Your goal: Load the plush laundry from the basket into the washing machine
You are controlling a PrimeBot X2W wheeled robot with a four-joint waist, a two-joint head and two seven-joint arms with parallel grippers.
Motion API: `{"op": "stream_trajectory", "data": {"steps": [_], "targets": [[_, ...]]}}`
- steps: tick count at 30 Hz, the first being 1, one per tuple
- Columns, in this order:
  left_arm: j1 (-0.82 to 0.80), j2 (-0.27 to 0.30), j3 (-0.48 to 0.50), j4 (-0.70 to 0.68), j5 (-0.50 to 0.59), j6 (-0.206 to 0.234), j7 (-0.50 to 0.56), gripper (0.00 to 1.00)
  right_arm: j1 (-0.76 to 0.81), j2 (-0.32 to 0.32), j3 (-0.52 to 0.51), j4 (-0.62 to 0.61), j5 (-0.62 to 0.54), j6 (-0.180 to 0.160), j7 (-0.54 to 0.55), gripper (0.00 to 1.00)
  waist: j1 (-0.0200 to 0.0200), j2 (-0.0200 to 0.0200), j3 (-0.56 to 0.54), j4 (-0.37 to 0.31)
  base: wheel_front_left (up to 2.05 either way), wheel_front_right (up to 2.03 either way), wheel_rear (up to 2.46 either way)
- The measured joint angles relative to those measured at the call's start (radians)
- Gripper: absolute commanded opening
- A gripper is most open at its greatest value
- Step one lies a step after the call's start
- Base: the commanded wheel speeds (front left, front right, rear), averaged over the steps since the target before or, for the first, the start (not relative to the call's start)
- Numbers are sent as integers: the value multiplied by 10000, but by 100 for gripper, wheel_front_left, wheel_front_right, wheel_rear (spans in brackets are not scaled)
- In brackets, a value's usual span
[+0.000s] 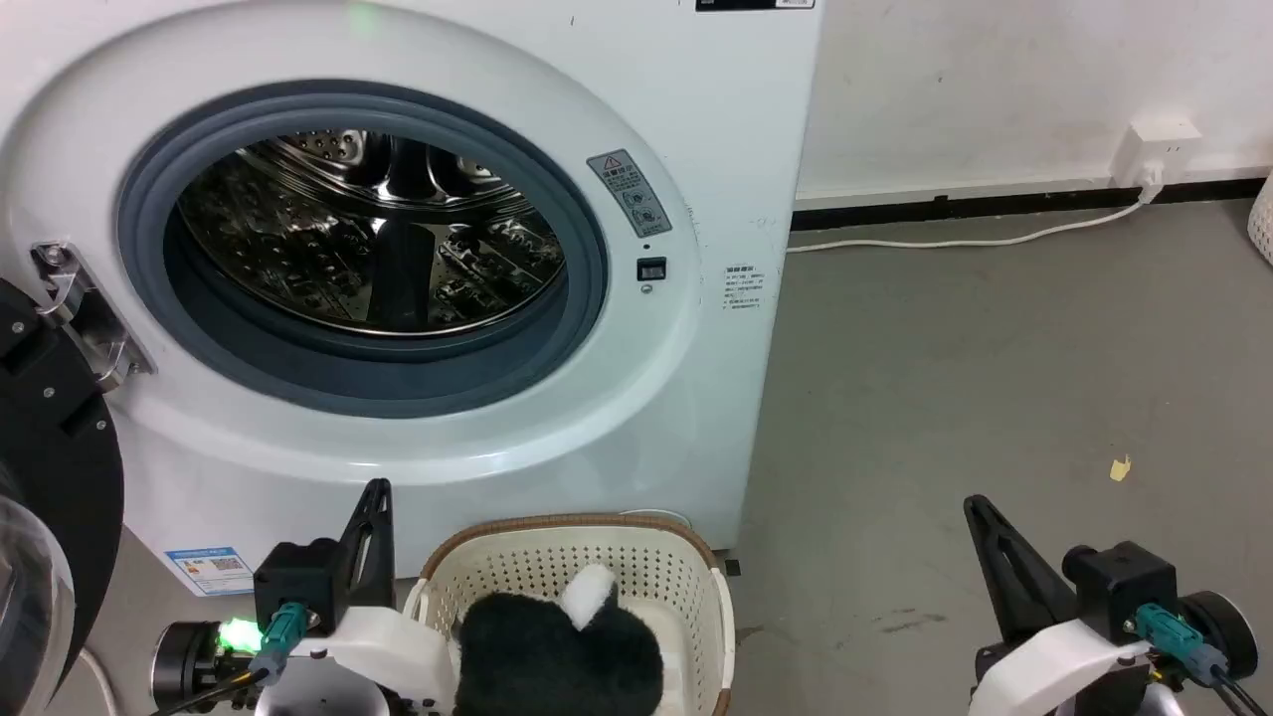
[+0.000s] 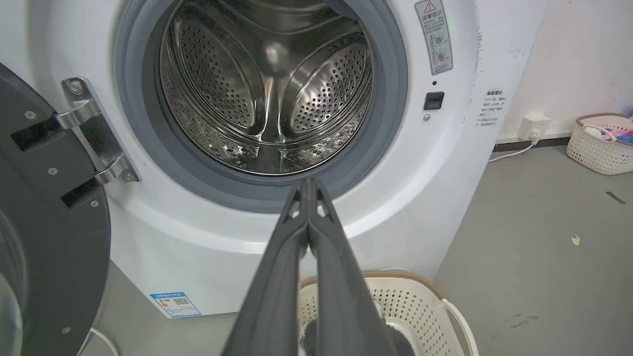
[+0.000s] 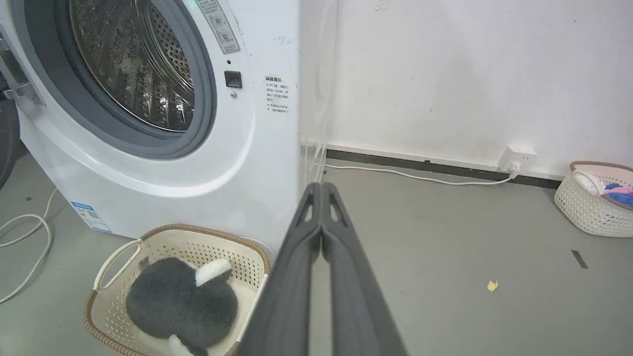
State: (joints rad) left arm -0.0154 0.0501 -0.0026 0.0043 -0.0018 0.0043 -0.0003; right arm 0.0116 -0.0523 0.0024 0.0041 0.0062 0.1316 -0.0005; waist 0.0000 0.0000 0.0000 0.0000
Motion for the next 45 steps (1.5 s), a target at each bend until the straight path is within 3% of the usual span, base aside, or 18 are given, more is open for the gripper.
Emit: {"op": "stream_trajectory", "data": {"steps": [45], "targets": [[0,0,0,0,0,0,0,0,0,0,-2,0,0,0,0,0,0,0,0,0,0,0,0]]}}
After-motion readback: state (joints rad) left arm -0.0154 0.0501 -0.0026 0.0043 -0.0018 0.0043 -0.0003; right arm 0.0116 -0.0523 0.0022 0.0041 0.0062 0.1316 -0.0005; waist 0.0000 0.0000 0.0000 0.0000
